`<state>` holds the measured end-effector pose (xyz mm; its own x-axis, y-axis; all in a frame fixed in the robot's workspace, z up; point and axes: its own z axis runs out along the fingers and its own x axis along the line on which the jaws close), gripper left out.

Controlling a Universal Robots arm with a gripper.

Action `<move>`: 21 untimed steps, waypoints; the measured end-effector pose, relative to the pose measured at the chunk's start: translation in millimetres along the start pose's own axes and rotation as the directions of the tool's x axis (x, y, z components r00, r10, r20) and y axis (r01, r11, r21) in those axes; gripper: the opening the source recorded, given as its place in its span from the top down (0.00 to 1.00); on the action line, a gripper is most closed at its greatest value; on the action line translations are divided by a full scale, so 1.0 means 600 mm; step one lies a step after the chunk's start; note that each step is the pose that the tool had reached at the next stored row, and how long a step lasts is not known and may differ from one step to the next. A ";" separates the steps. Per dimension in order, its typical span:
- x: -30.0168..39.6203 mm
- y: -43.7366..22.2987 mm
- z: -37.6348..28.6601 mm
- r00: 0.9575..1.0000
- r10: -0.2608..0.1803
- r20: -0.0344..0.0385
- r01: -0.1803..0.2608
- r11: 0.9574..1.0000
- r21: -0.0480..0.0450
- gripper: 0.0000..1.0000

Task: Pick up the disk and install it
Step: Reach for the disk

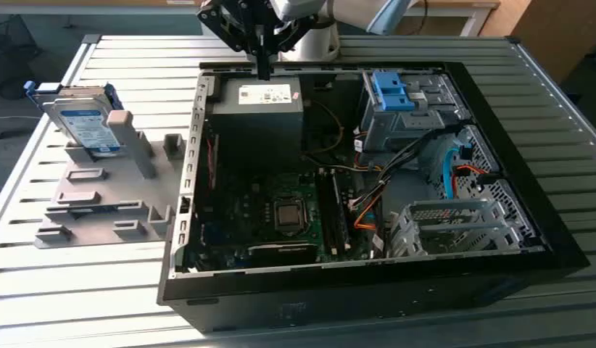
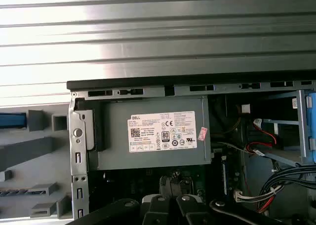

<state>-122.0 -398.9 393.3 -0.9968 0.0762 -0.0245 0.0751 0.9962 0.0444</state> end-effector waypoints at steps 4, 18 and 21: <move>0.001 0.000 0.000 1.000 0.000 0.000 0.000 1.000 0.000 0.89; 0.007 -0.001 0.000 1.000 0.000 0.000 0.000 1.000 0.000 0.89; 0.008 -0.001 0.000 1.000 0.000 0.000 0.000 1.000 0.000 0.89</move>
<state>-126.9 -398.9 393.3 -0.9968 0.0762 -0.0244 0.0751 0.9962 0.0443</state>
